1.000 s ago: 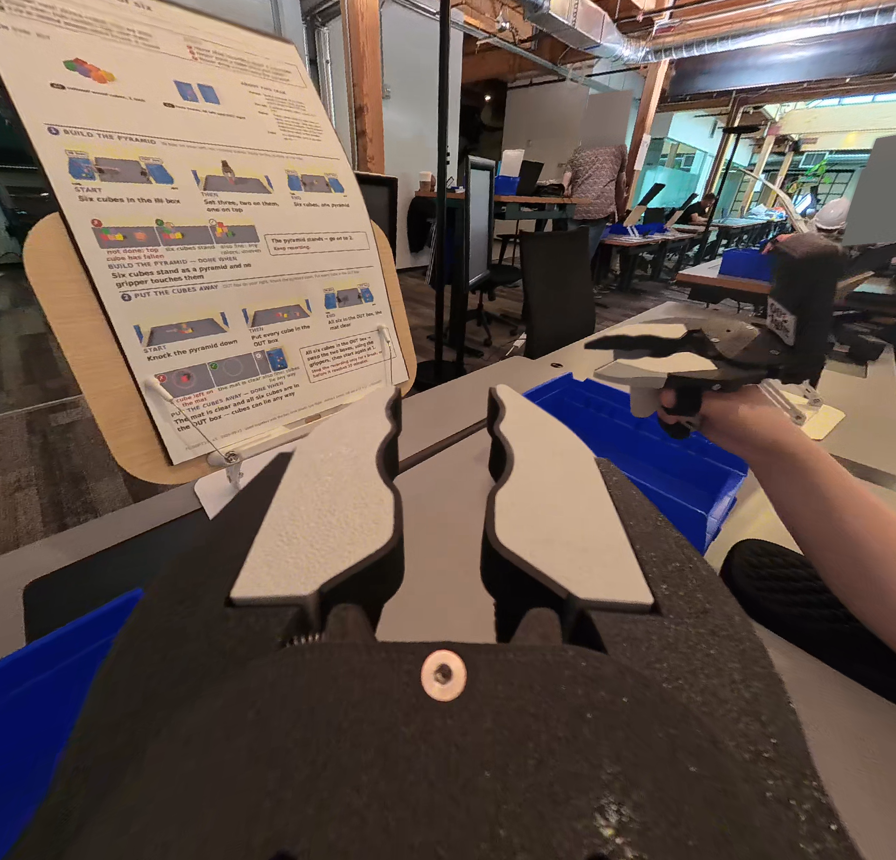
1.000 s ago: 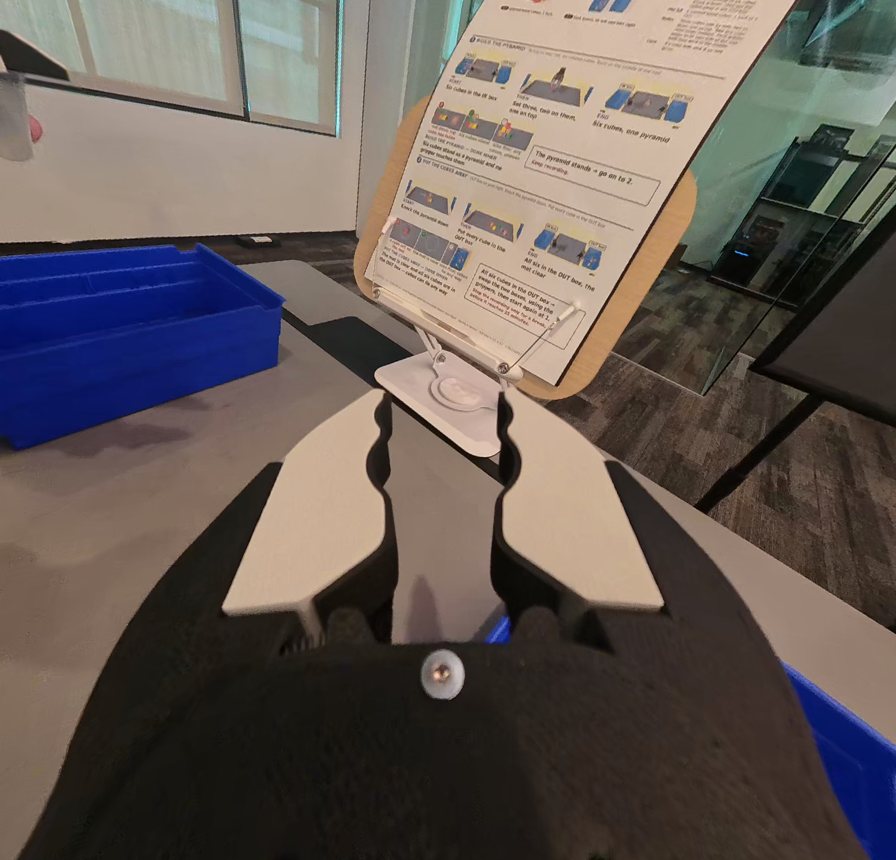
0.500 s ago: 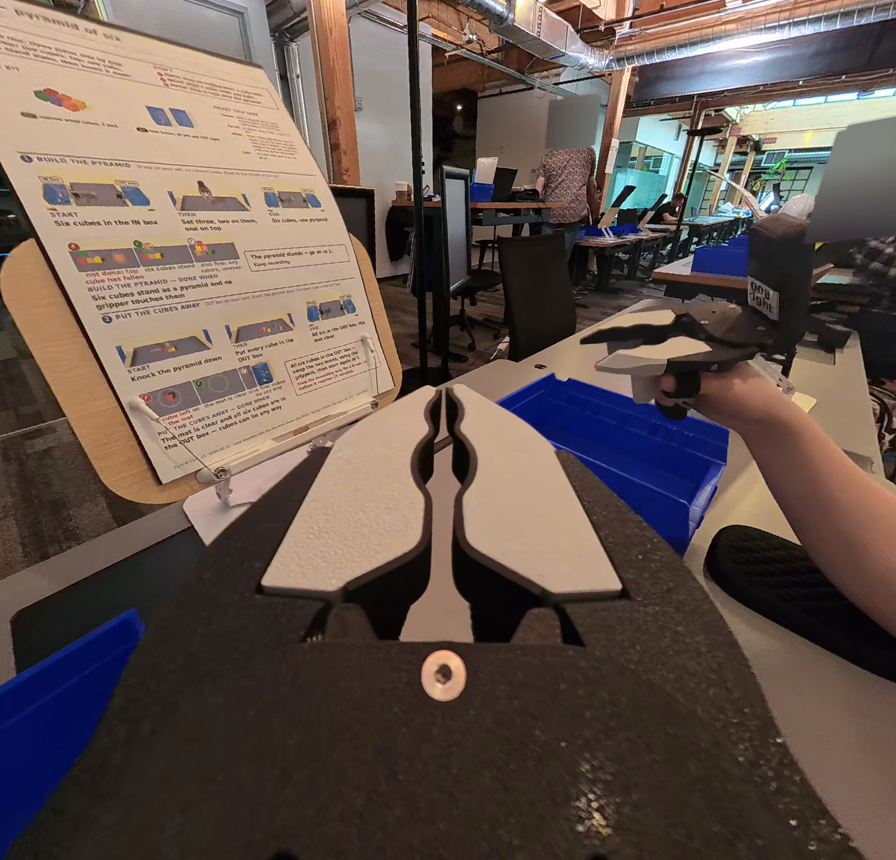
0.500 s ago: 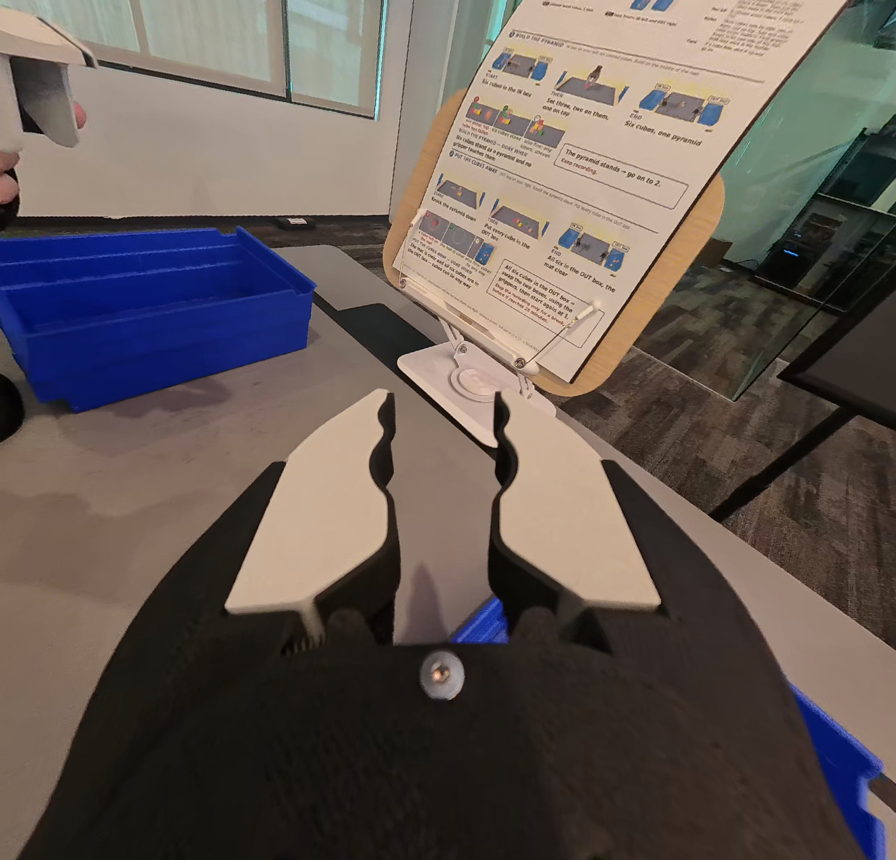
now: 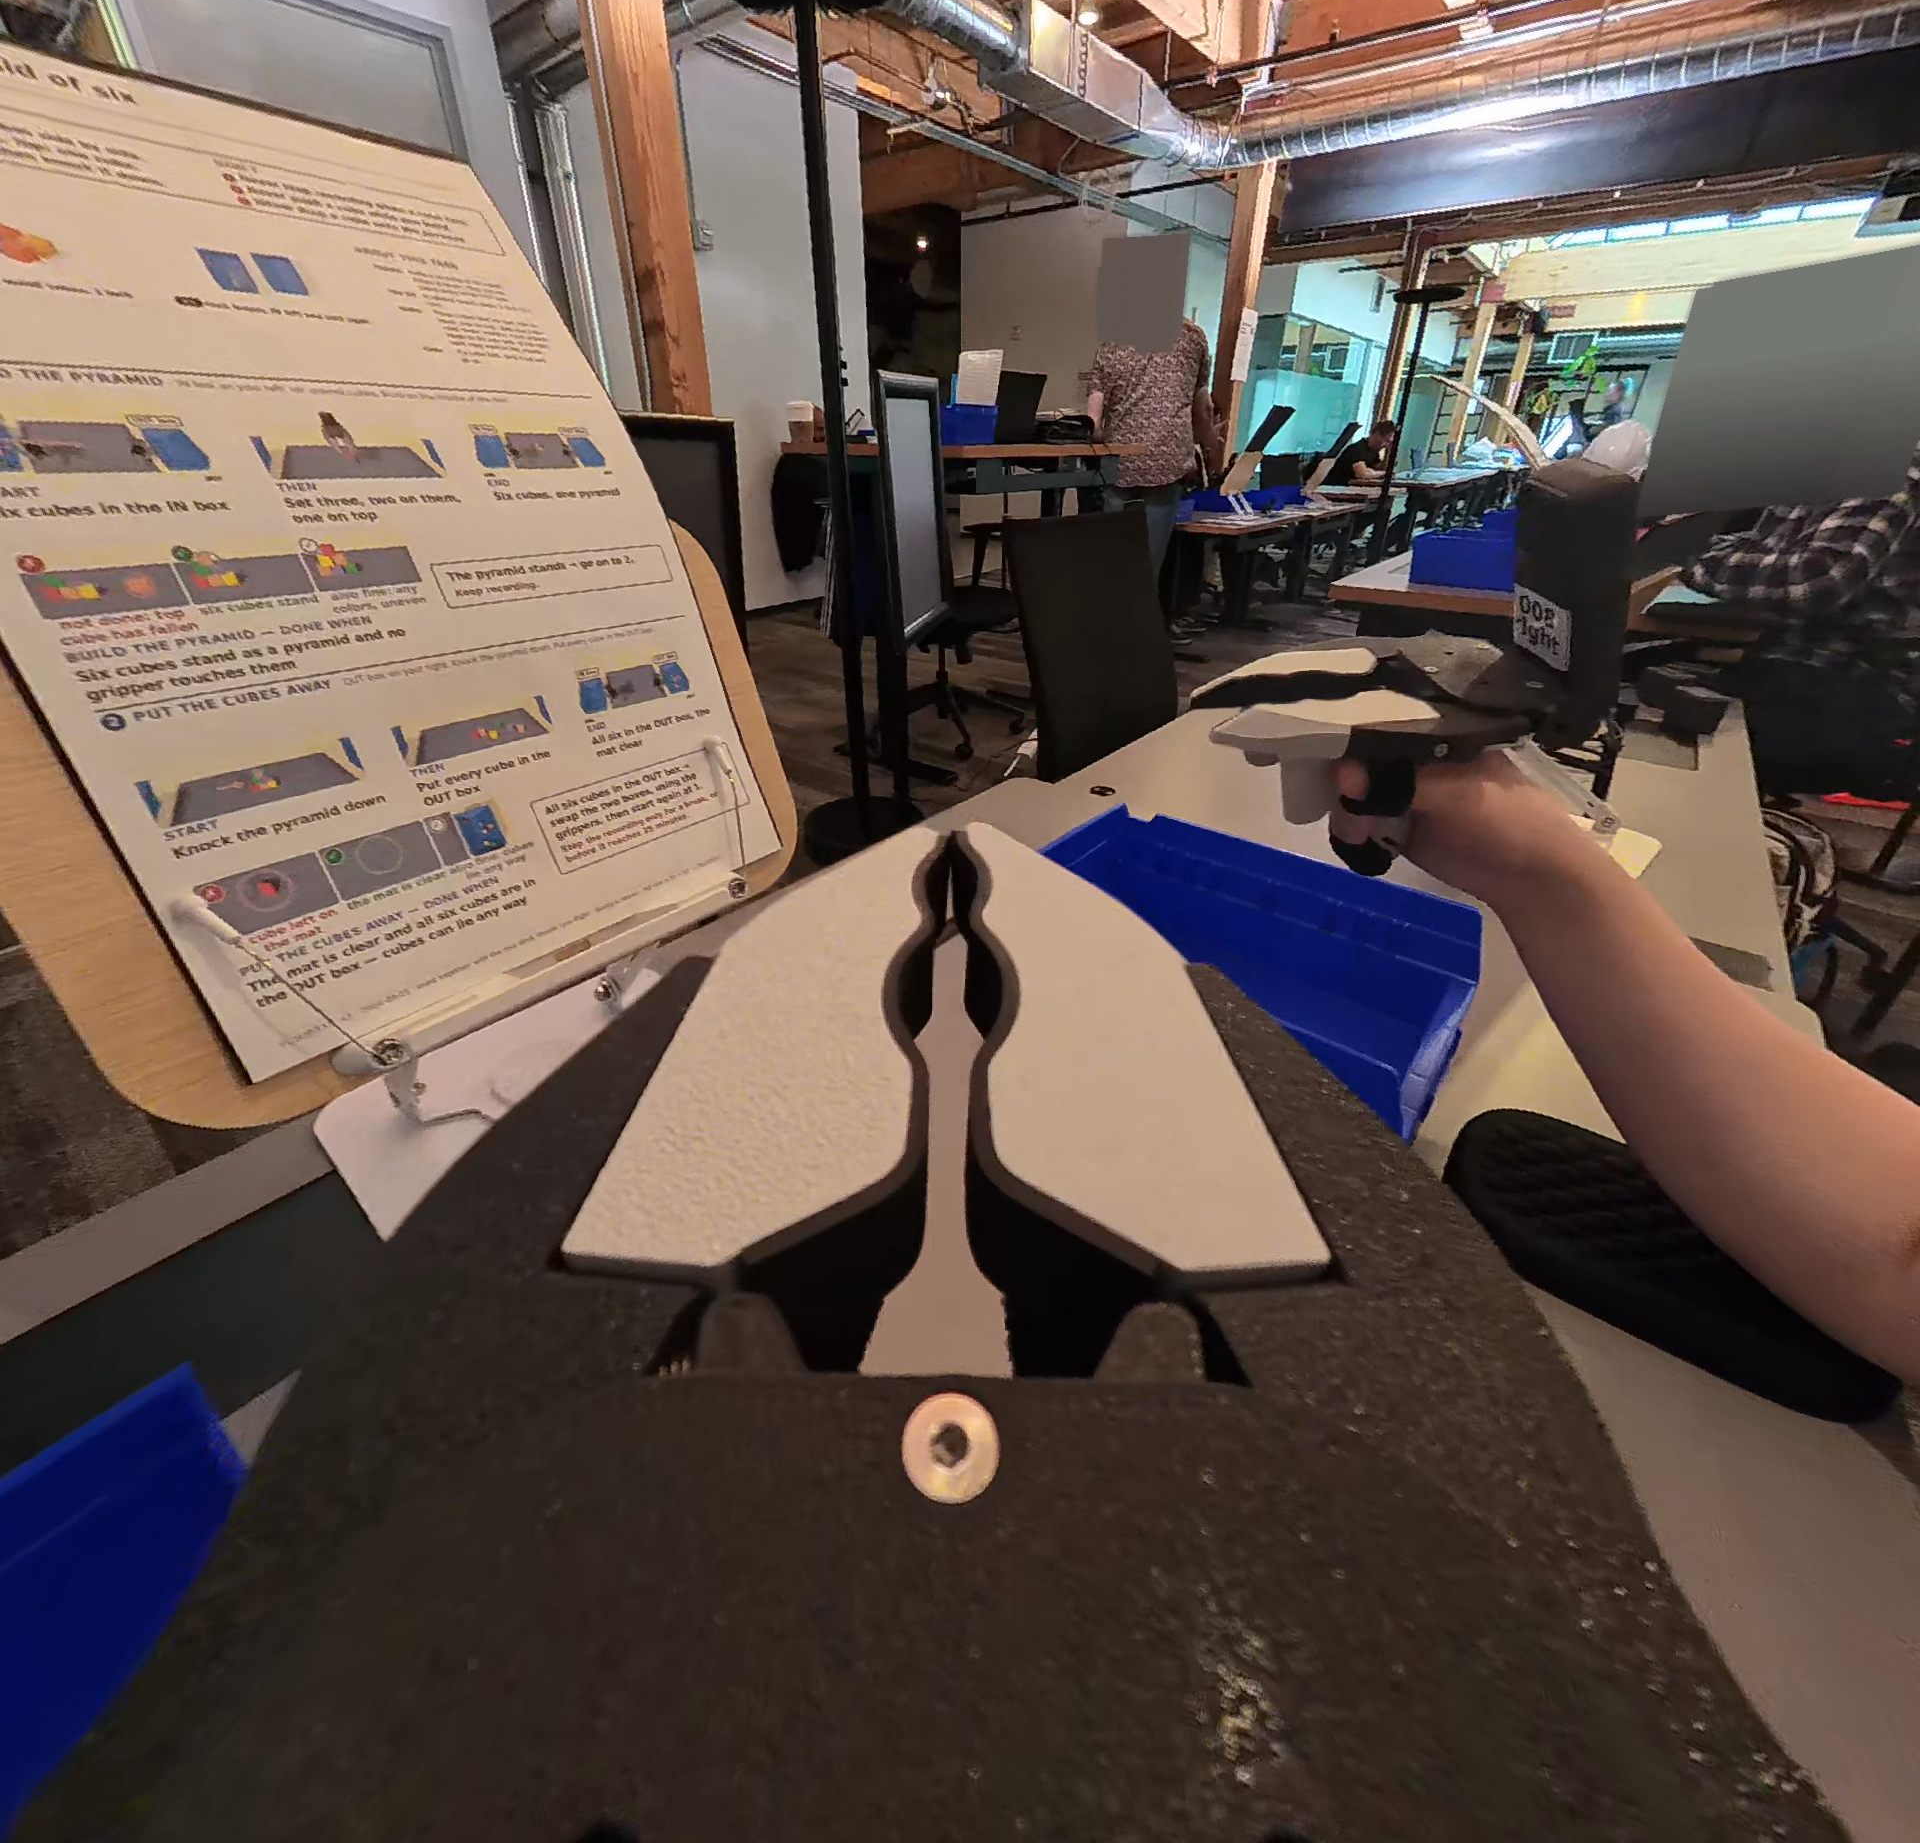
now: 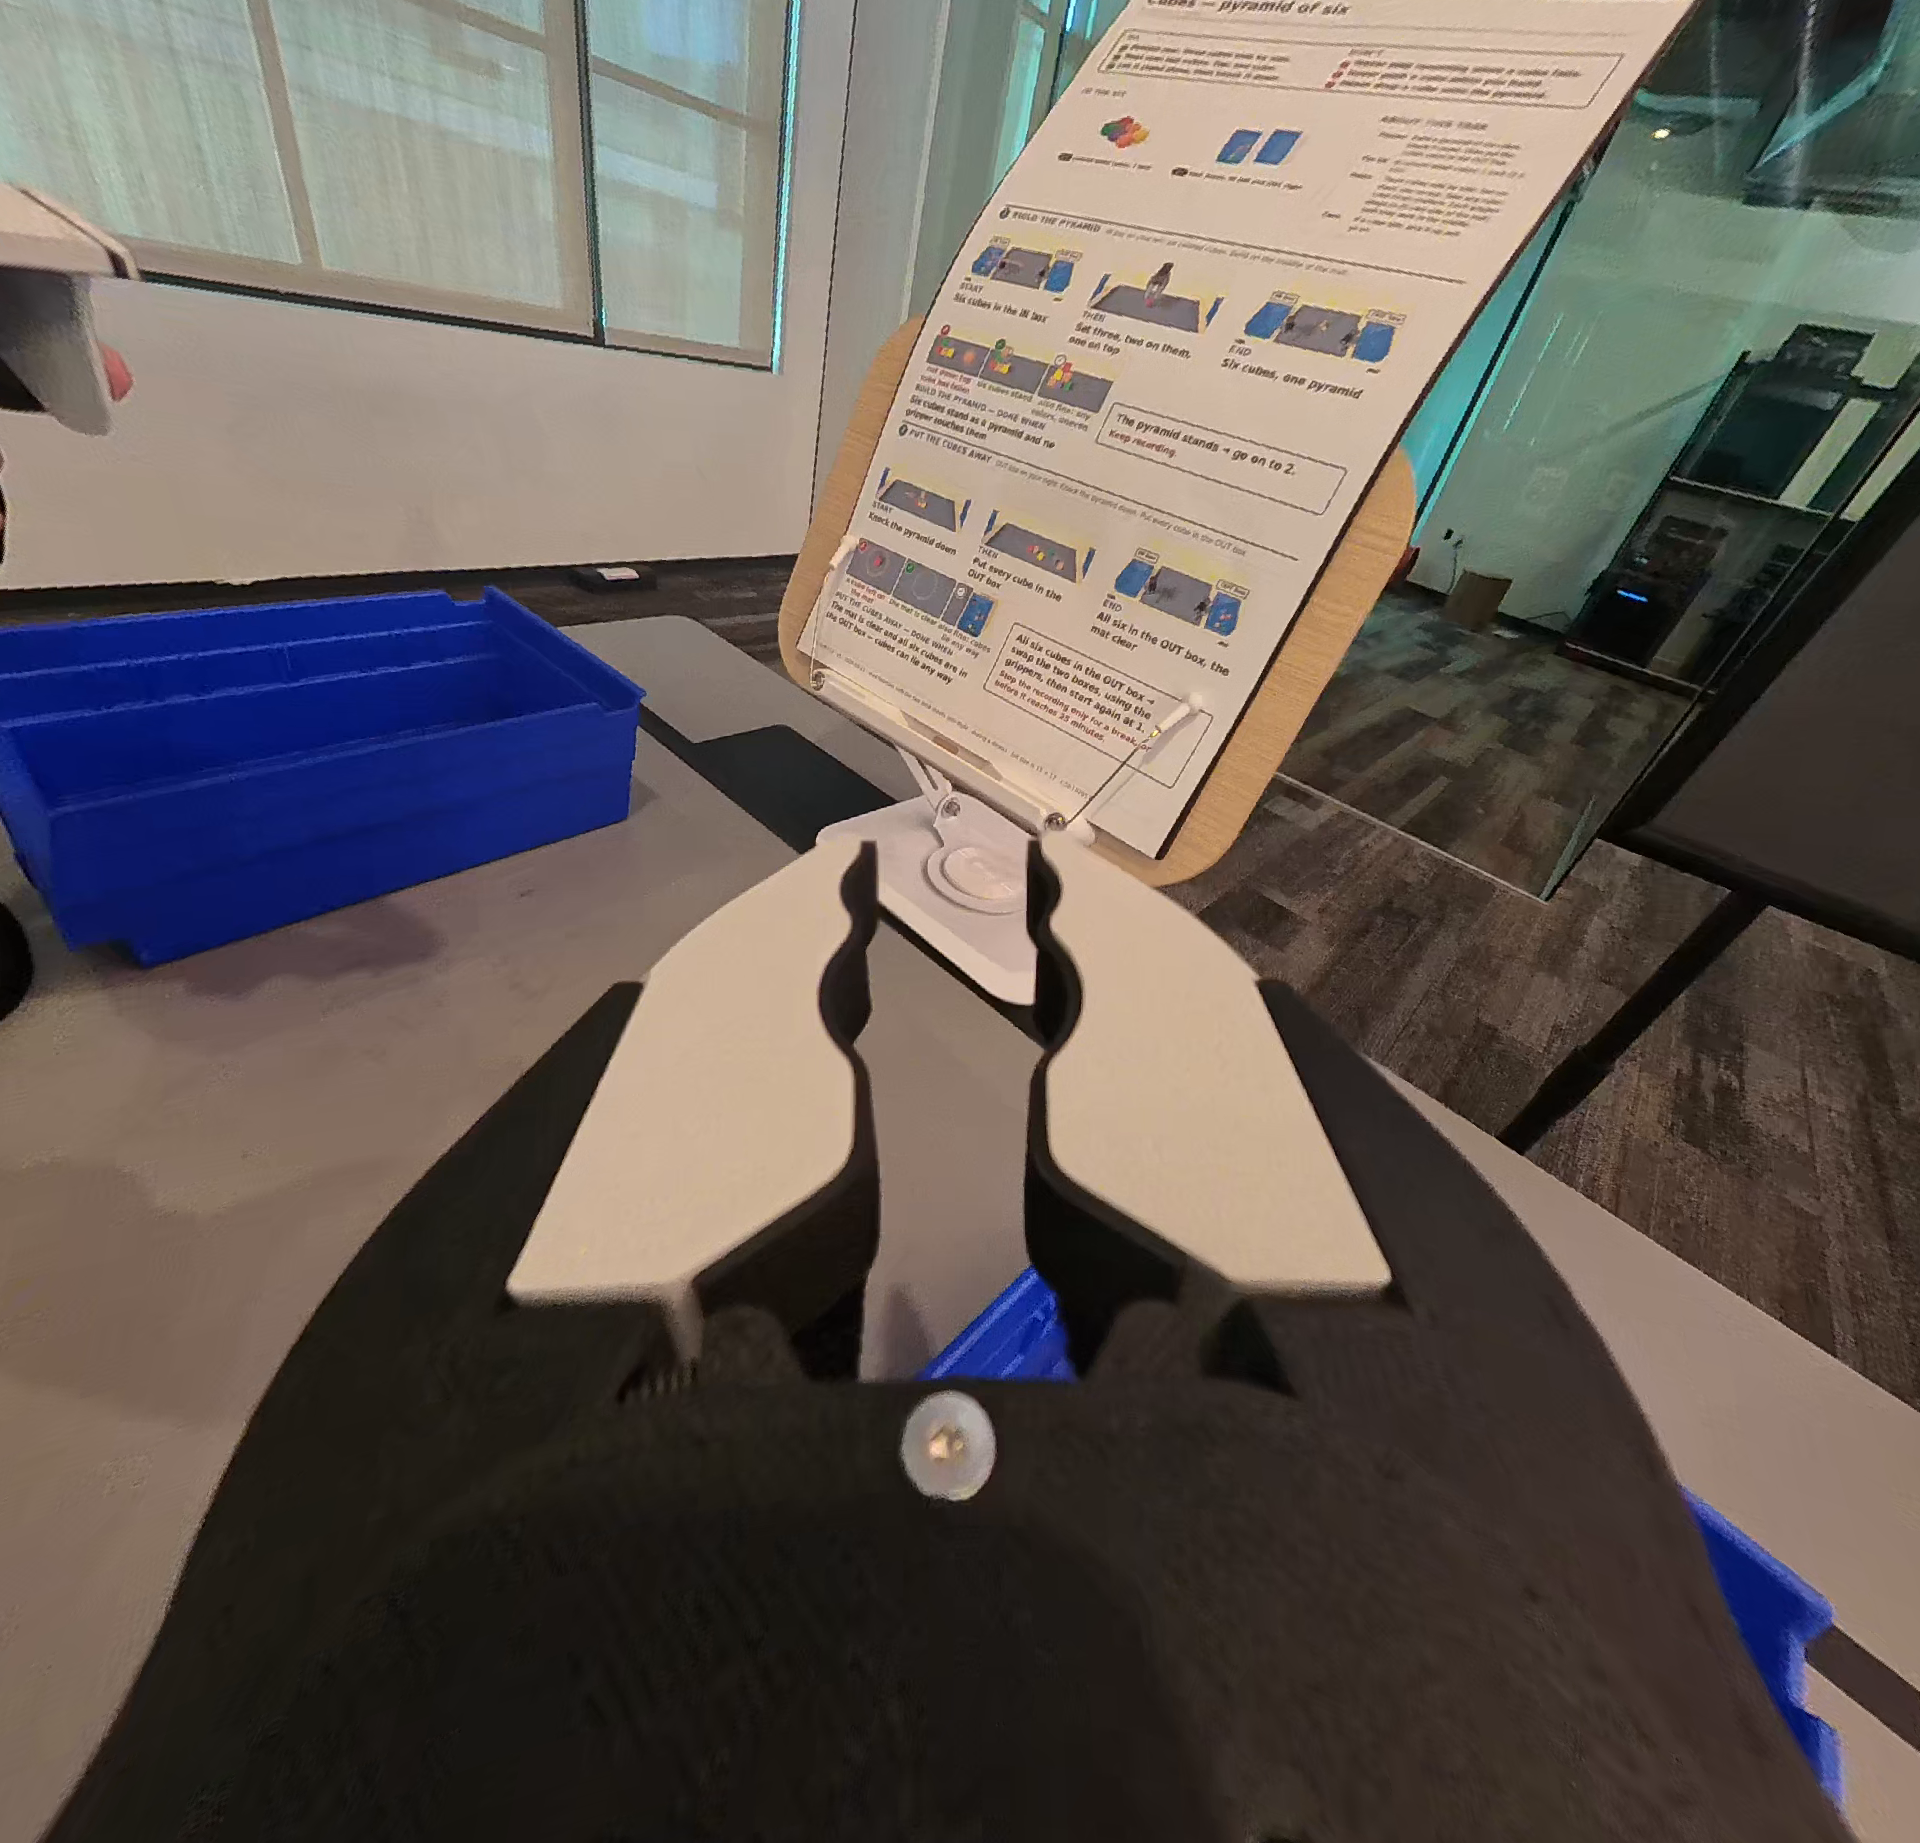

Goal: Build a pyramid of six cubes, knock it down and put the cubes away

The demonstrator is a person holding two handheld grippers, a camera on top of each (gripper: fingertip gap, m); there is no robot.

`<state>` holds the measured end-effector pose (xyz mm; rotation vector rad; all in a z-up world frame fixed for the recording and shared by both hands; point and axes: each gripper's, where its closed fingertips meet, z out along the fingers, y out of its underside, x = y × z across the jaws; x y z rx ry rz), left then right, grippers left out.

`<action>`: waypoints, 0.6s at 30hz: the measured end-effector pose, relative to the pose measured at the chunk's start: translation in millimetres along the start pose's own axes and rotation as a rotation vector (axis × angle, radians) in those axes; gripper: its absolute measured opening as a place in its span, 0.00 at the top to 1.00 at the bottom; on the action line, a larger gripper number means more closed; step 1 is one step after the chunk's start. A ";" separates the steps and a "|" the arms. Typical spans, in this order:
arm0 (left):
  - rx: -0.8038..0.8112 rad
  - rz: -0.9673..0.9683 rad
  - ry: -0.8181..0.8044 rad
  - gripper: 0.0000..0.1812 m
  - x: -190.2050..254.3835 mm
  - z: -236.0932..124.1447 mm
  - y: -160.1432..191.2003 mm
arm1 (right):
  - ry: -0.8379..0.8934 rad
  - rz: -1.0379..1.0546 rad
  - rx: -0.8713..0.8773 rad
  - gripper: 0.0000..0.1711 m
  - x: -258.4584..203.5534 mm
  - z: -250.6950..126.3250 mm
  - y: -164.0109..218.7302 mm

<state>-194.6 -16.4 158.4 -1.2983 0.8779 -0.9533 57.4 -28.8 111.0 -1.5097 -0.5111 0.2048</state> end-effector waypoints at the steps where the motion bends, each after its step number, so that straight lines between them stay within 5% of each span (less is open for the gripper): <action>1: -0.003 -0.008 0.005 1.00 0.6 0.8 1.0 | 0.004 -0.001 0.011 0.86 1.1 -0.4 -1.2; 18: -0.023 -0.033 0.040 1.00 5.4 7.2 6.8 | -0.006 0.010 0.031 0.95 1.5 2.4 -0.7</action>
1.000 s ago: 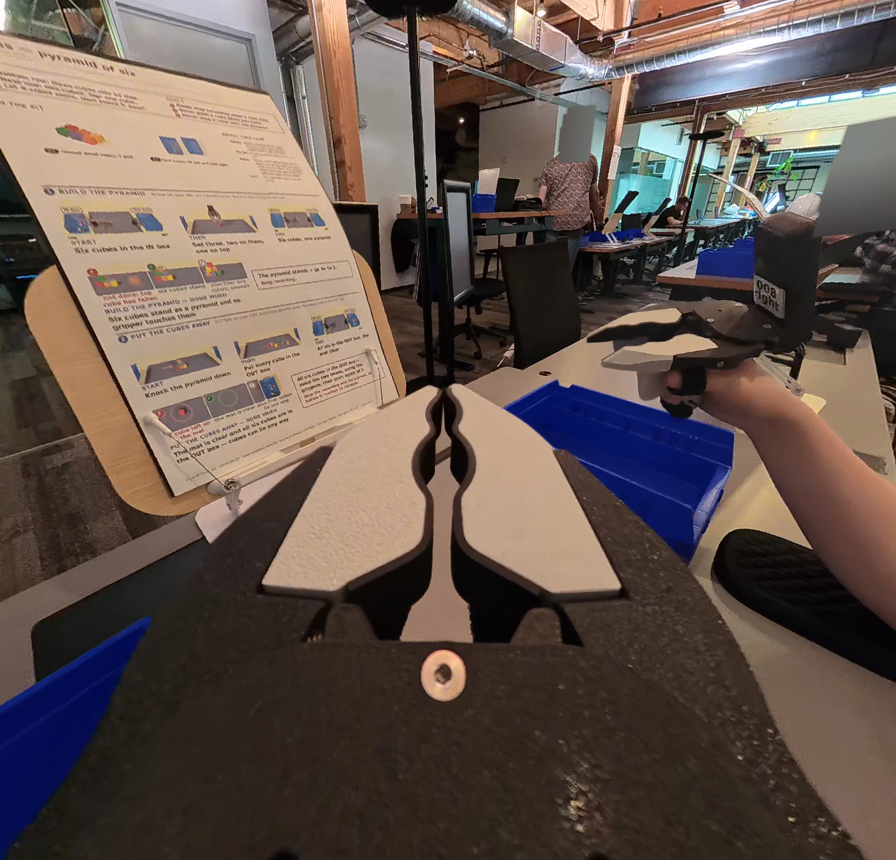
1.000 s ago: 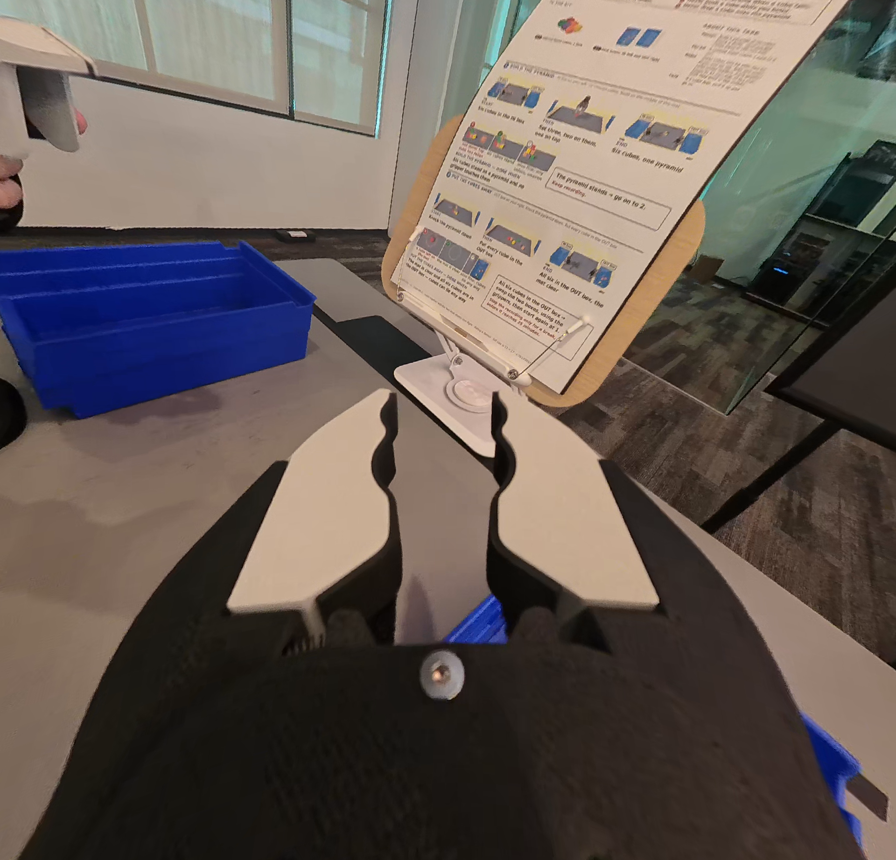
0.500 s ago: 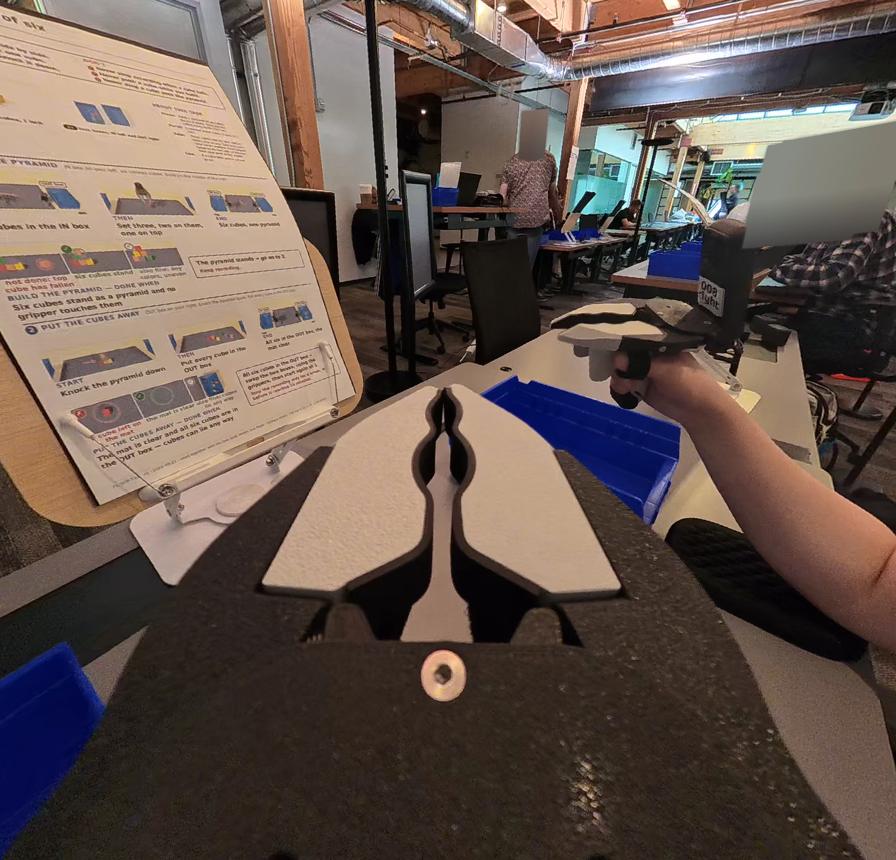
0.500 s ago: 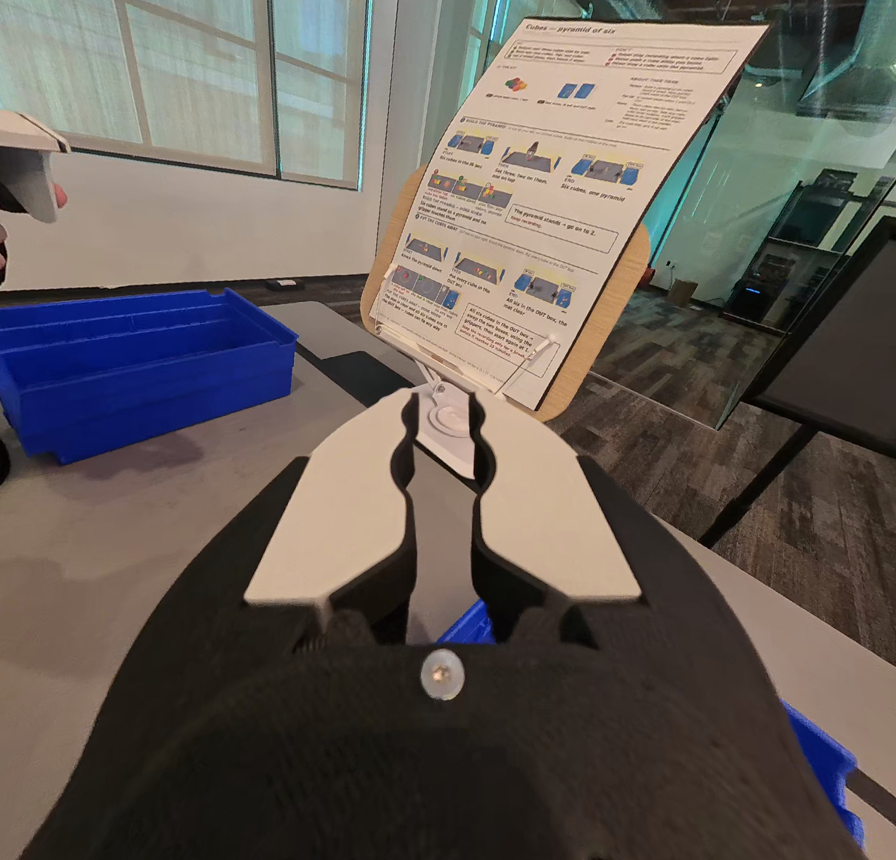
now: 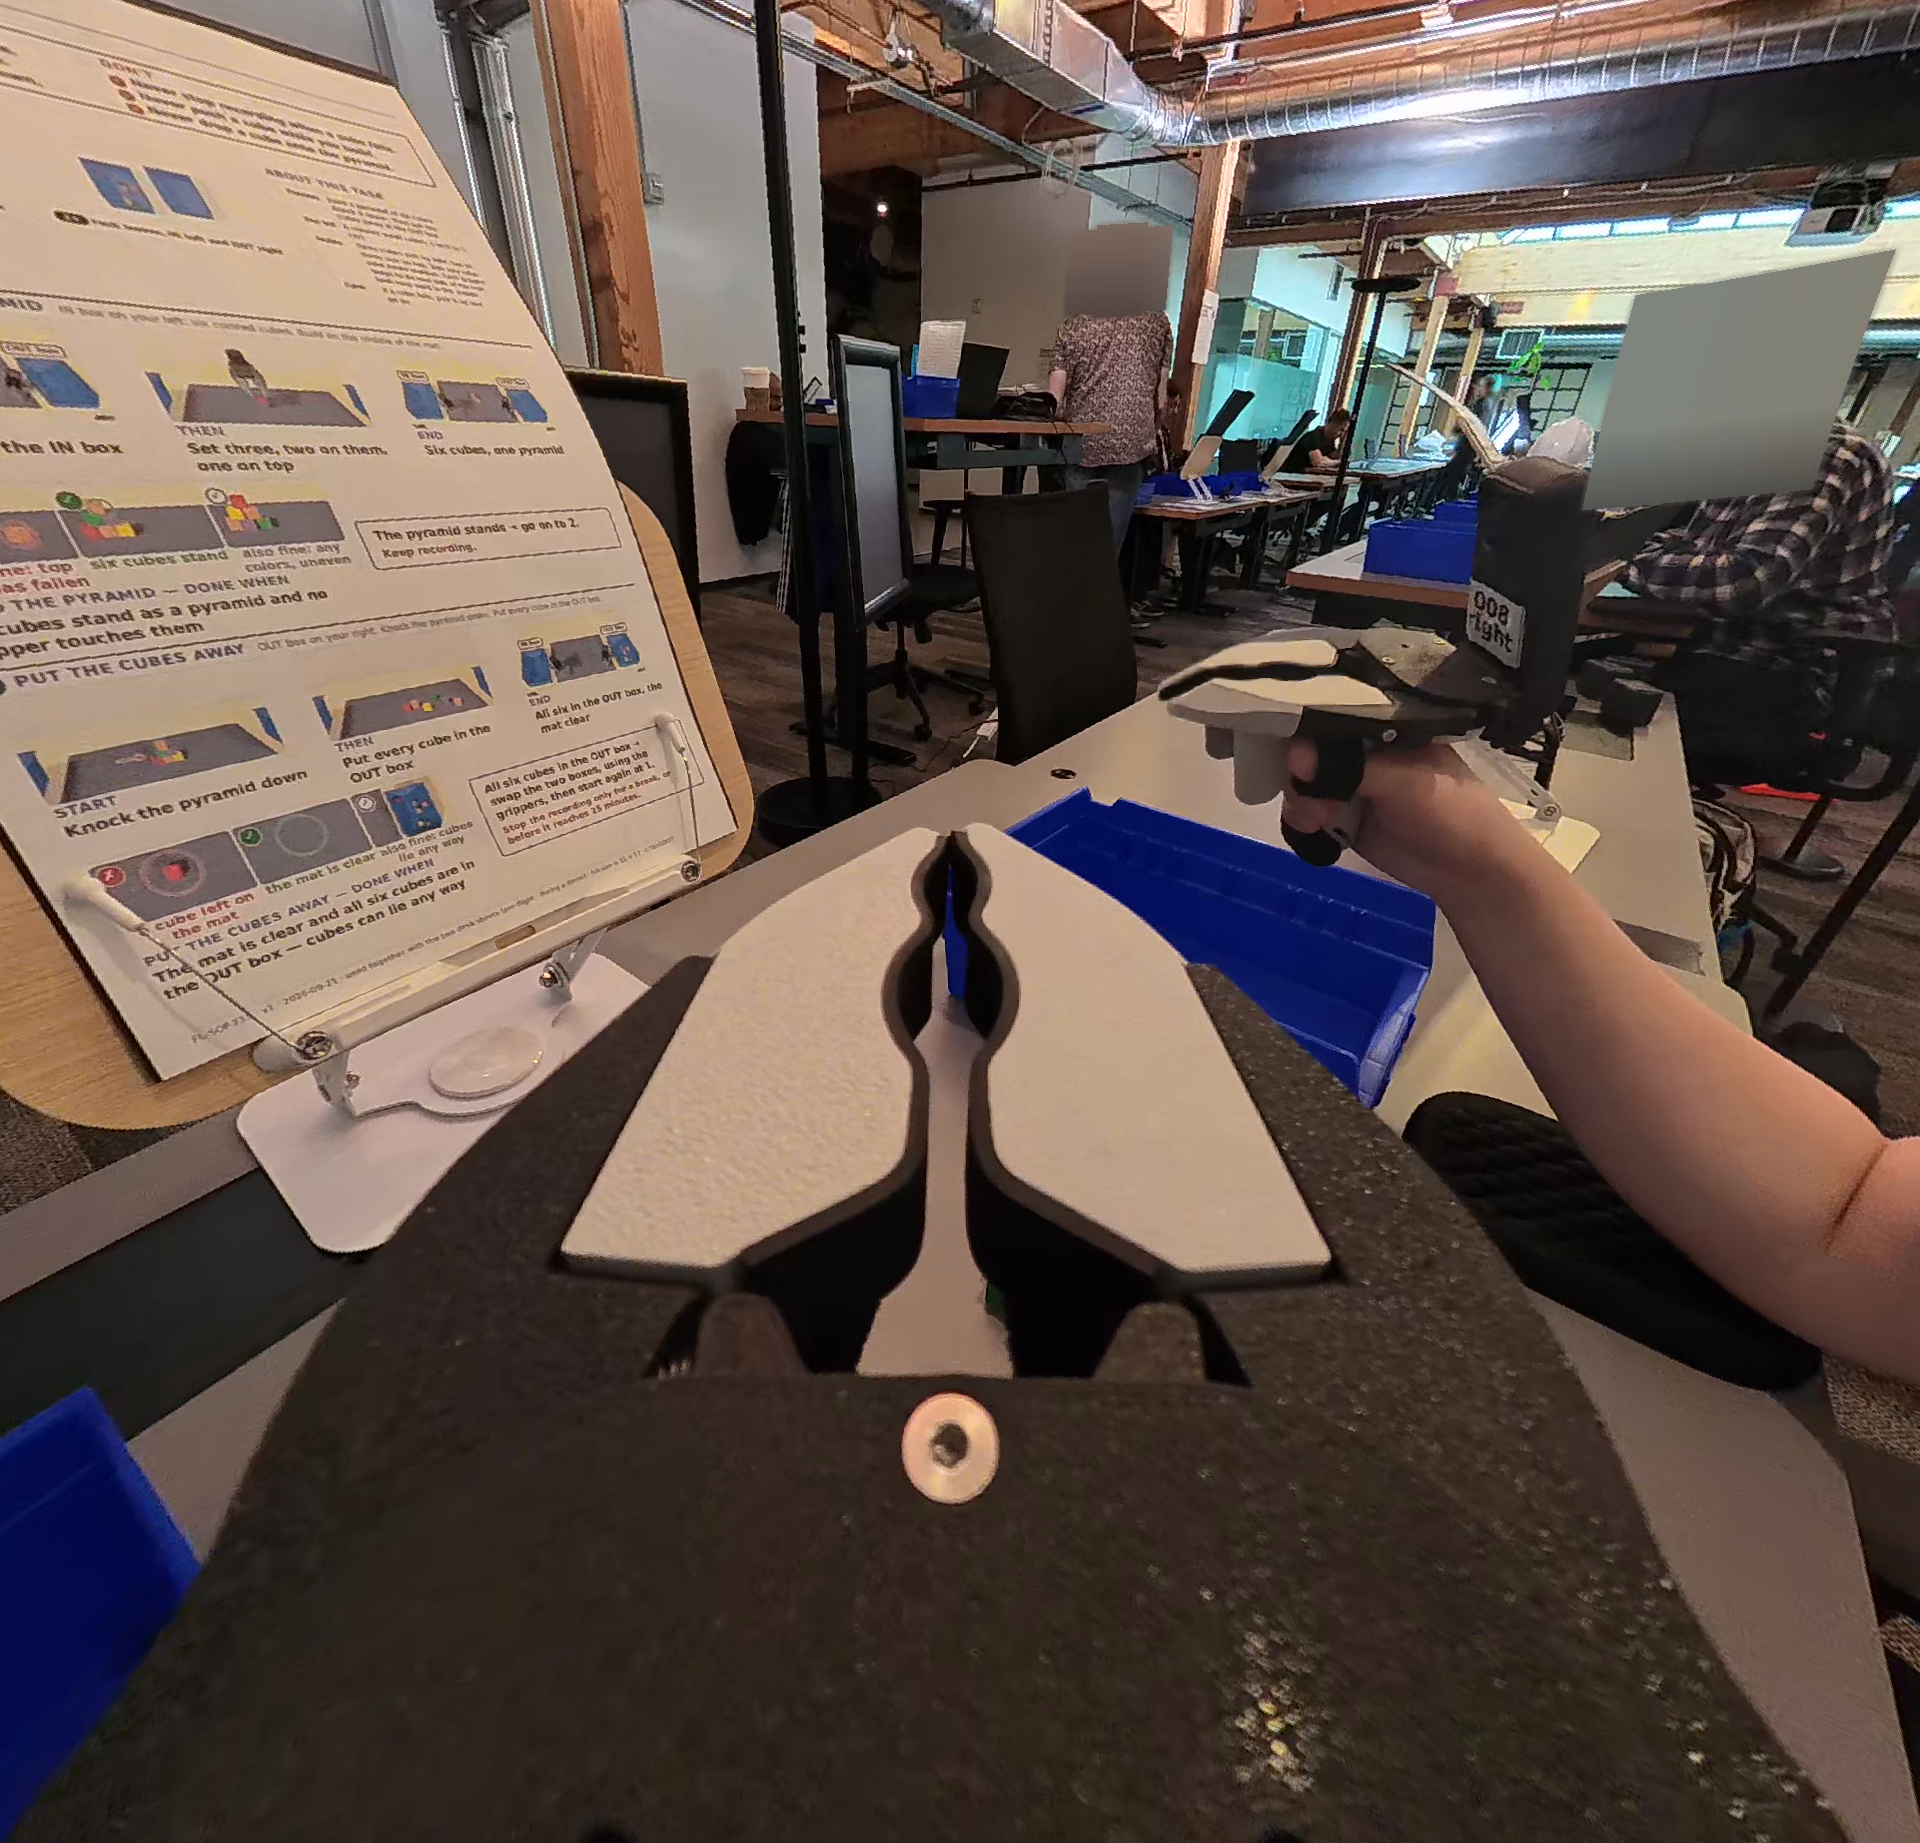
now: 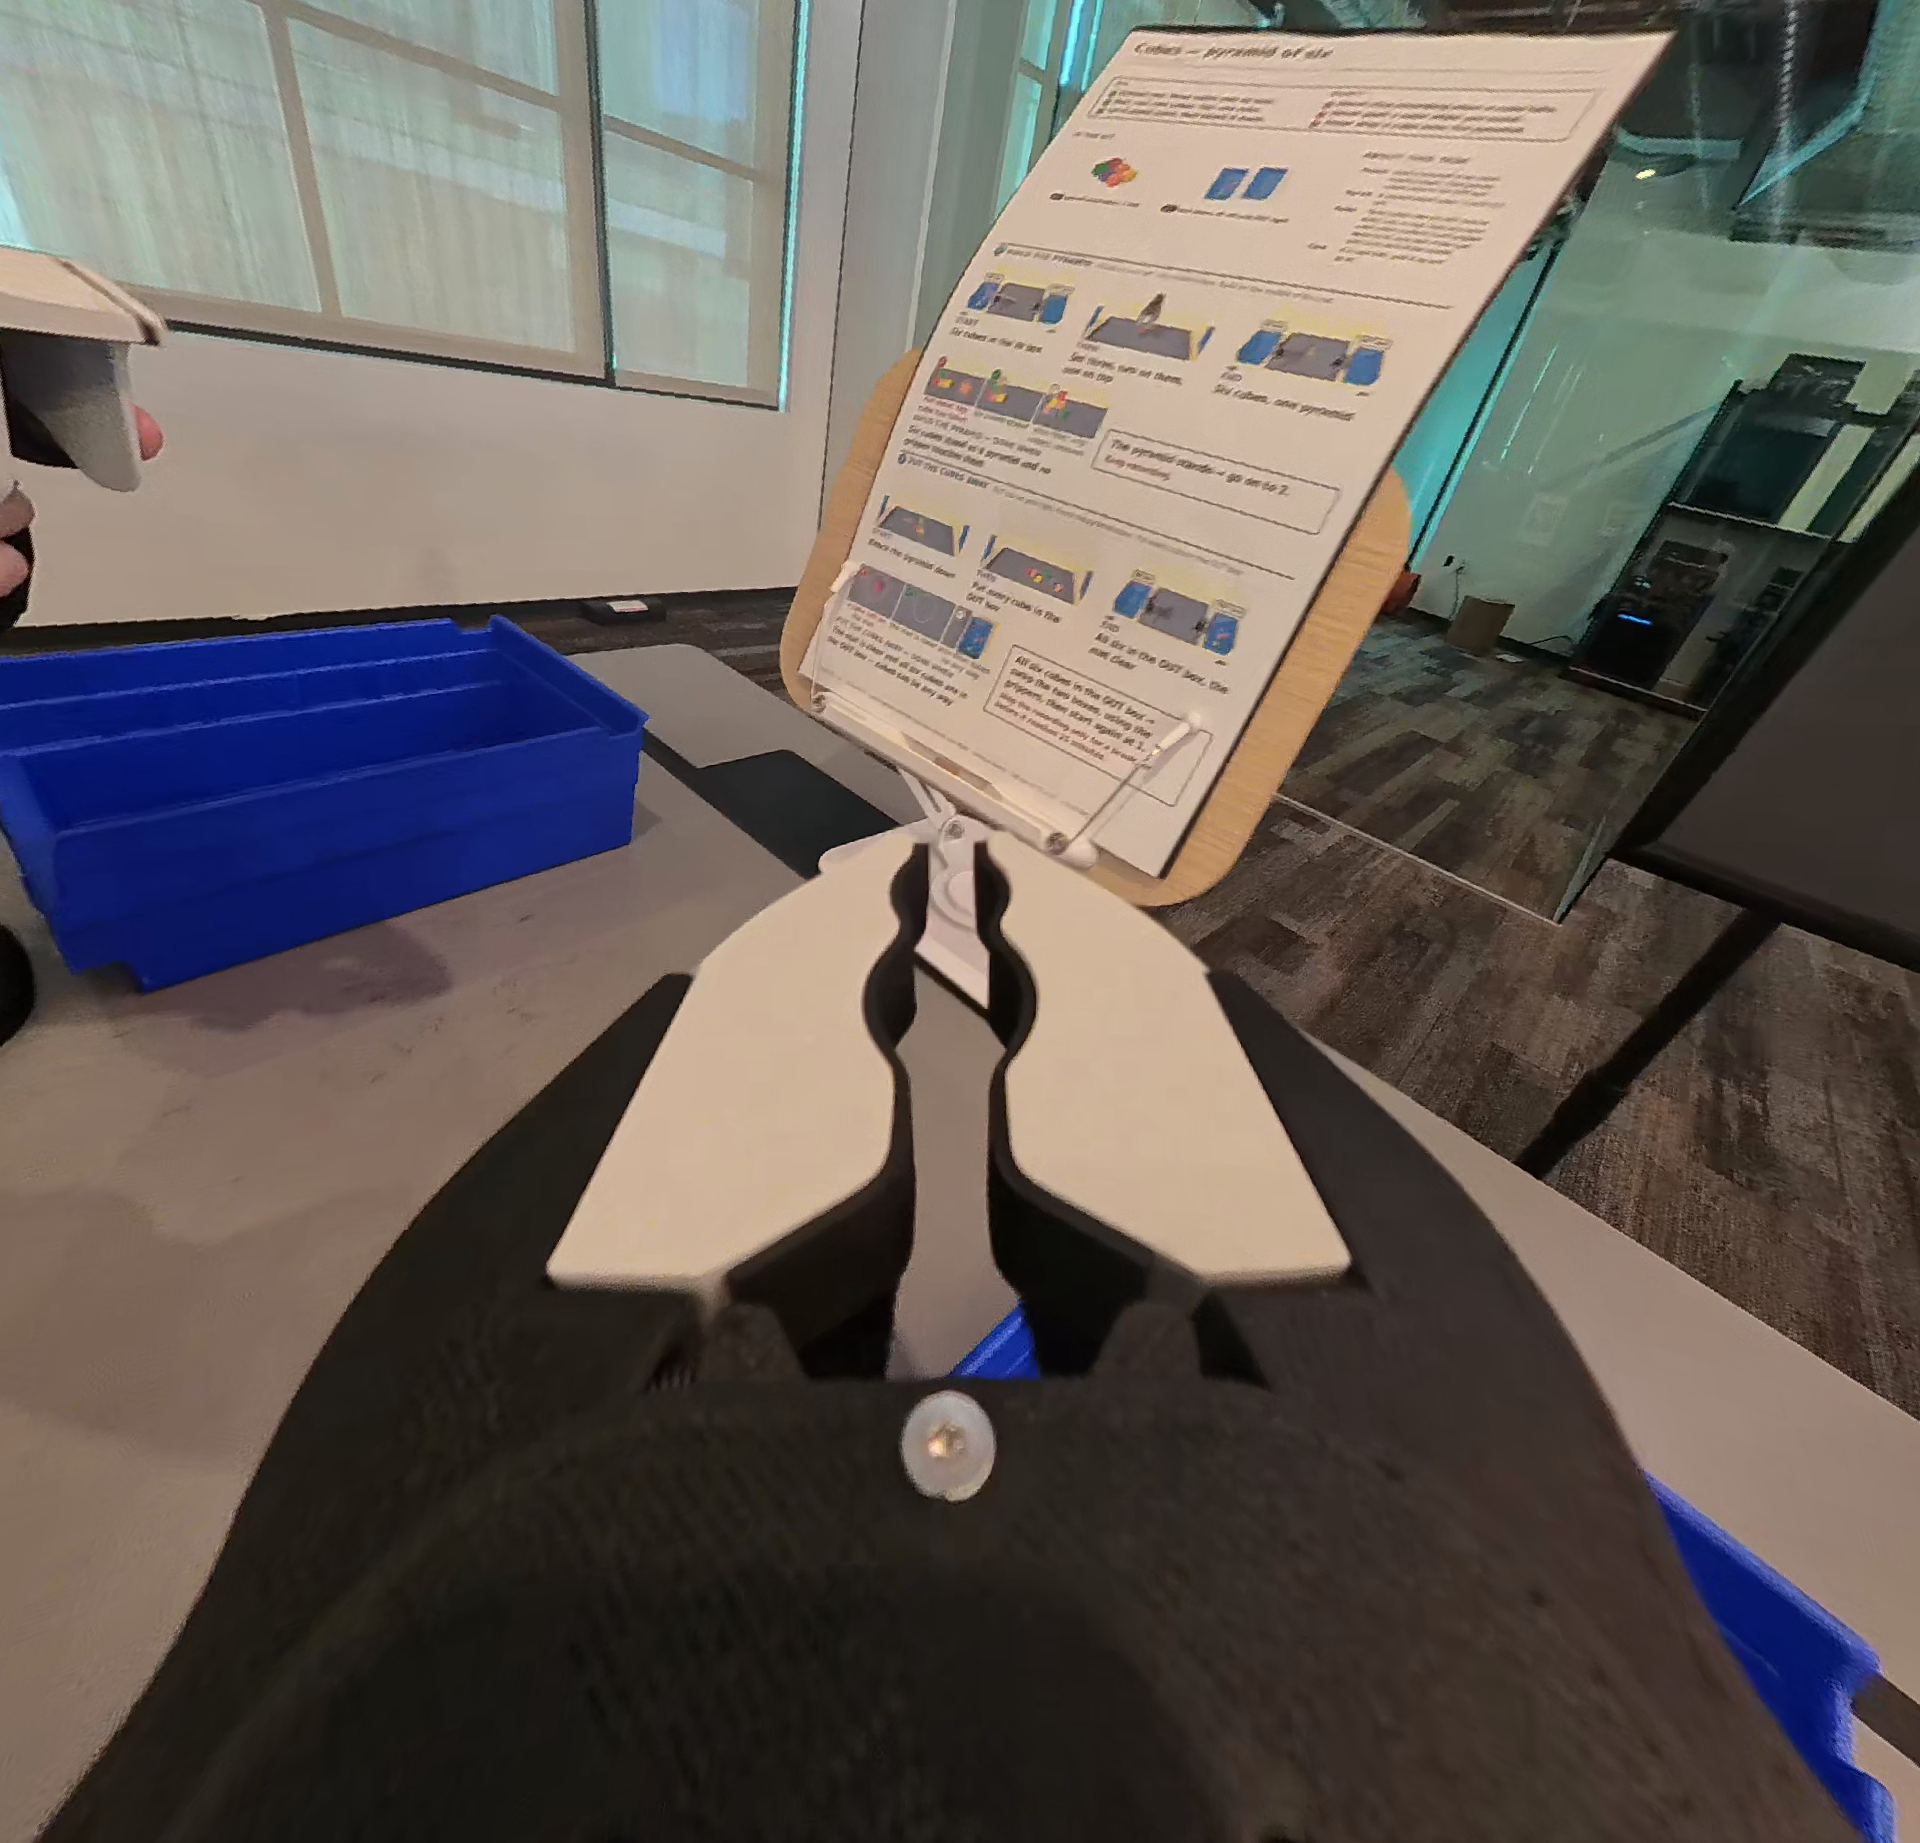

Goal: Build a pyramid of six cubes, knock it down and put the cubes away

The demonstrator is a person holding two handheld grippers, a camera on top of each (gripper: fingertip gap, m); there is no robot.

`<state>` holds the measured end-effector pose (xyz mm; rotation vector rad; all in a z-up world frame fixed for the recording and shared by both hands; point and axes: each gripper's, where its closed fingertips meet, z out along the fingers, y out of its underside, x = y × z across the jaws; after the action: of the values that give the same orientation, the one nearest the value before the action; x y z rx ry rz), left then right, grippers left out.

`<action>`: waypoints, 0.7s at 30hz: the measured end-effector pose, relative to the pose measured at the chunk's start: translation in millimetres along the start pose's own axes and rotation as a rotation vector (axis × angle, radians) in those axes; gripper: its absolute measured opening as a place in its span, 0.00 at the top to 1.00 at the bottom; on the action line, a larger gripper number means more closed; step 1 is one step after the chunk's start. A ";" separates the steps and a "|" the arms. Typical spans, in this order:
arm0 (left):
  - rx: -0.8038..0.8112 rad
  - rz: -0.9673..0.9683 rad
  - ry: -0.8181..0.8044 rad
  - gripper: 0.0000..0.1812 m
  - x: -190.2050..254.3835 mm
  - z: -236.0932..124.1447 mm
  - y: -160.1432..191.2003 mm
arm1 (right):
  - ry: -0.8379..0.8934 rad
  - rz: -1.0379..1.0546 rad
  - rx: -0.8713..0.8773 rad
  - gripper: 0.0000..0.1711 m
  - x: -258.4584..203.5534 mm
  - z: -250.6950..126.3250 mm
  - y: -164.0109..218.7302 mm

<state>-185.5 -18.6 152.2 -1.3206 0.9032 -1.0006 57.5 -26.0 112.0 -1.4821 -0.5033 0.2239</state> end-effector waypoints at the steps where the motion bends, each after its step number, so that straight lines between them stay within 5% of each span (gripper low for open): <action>1: 0.001 -0.001 0.002 1.00 0.8 0.0 -0.3 | -0.019 -0.002 -0.013 0.97 -3.2 0.9 1.5; 21: -0.016 0.023 0.028 1.00 9.9 4.7 2.7 | -0.041 -0.063 -0.059 0.97 -11.6 4.7 6.5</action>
<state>-177.5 -26.4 150.1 -1.3101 0.9474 -0.9977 46.2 -26.4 103.6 -1.5188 -0.5932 0.1919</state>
